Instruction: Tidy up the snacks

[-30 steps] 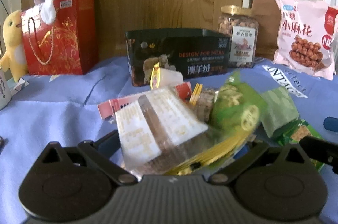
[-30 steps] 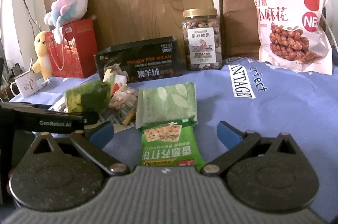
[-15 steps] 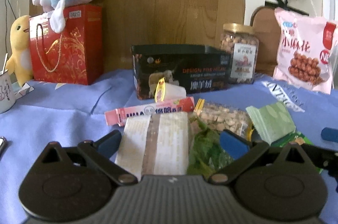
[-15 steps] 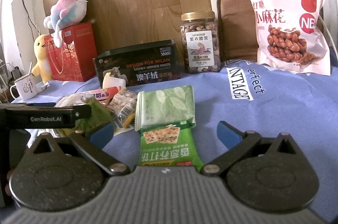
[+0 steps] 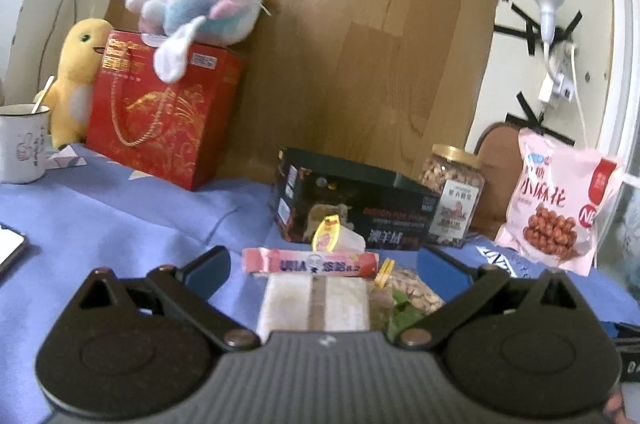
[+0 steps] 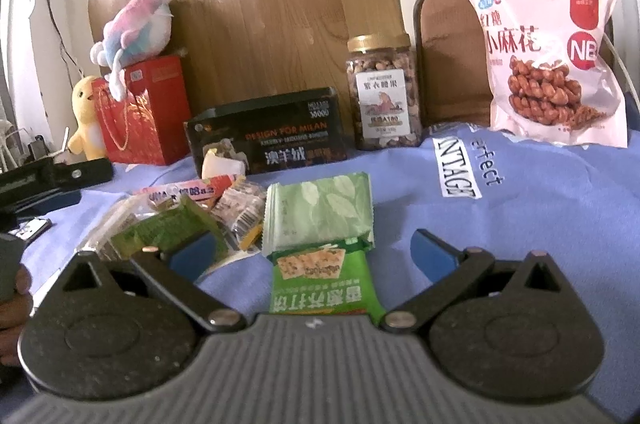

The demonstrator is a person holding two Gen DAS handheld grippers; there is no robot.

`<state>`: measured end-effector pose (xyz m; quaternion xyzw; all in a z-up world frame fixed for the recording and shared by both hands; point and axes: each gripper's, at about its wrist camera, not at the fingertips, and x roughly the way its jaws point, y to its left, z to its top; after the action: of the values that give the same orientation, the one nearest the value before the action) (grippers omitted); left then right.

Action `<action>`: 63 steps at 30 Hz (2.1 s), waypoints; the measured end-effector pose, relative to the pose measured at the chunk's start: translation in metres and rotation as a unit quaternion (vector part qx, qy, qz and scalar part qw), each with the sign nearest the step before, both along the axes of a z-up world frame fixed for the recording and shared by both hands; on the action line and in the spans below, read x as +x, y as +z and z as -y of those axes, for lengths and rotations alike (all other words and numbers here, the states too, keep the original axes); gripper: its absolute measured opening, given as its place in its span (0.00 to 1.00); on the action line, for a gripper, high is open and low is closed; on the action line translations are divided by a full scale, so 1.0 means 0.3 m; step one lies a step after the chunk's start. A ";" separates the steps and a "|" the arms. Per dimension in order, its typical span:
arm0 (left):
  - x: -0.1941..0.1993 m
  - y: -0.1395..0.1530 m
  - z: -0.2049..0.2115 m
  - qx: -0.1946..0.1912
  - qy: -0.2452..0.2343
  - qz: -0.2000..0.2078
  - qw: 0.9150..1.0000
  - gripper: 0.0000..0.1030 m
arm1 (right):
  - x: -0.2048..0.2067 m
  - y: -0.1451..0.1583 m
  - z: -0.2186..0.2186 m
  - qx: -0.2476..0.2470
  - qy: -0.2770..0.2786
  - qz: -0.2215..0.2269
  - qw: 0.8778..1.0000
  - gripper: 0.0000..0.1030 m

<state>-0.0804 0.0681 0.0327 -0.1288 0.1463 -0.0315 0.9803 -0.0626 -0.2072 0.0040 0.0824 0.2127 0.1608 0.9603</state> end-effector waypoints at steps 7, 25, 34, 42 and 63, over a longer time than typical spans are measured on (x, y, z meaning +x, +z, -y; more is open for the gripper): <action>-0.075 0.026 -0.116 0.003 0.001 -0.027 1.000 0.94 | -0.031 0.035 -0.037 -0.012 0.036 0.042 0.998 0.94; 0.116 -0.025 -0.176 -0.117 -0.093 -0.134 0.980 0.74 | 0.143 0.048 -0.417 -0.056 0.309 -0.115 0.943 0.43; 0.138 -0.074 -0.173 -0.120 -0.095 -0.156 0.976 0.63 | 0.142 0.069 -0.367 -0.042 0.268 -0.067 0.960 0.51; 0.106 -0.059 -0.128 -0.093 -0.081 -0.141 0.982 0.54 | 0.049 0.004 -0.499 -0.183 0.268 0.029 0.946 0.39; 0.395 0.256 0.059 -0.040 -0.127 -0.021 0.991 0.44 | 0.271 0.157 -0.375 -0.154 0.122 0.123 0.973 0.24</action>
<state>0.0381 0.0504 0.1095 -0.1488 0.1810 -0.1585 0.9592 0.0187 -0.0946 0.0510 -0.1137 0.1236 0.2510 0.9533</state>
